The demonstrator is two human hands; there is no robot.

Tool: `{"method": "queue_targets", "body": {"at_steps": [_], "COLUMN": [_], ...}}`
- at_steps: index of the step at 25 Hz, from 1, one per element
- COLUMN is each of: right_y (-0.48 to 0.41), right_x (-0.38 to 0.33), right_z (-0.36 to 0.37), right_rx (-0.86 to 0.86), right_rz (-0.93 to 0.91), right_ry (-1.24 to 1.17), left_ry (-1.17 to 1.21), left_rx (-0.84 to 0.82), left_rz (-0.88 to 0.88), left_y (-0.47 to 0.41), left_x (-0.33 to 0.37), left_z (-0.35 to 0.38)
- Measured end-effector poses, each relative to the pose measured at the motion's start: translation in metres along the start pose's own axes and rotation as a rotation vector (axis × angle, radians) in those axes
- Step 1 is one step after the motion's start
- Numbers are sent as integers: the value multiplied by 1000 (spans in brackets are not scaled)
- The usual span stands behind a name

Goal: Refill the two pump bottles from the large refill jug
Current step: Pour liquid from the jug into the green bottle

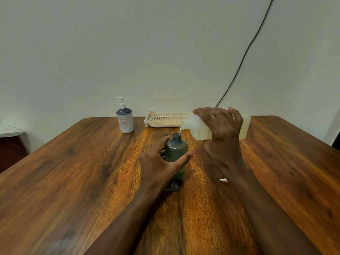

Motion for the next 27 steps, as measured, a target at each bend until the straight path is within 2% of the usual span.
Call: {"method": "queue_targets", "body": {"at_steps": [27], "right_y": [0], "right_x": [-1], "right_z": [-1], "right_rx": [14], "right_rz": [-10], "right_ry": [18], "left_ry": [-16], "left_rx": [9], "left_rz": [13], "left_y": [0], "left_x": [-1], "left_z": [1]}}
Point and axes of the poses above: each hand's wrist, its own y-axis away from the middle knuckle, its own z-axis out of the palm, x = y × z, the point moved 3 cm from there along -y, towards the middle knuckle, and after that the axes turned 6 degrees about y, right-handed, at the moved point
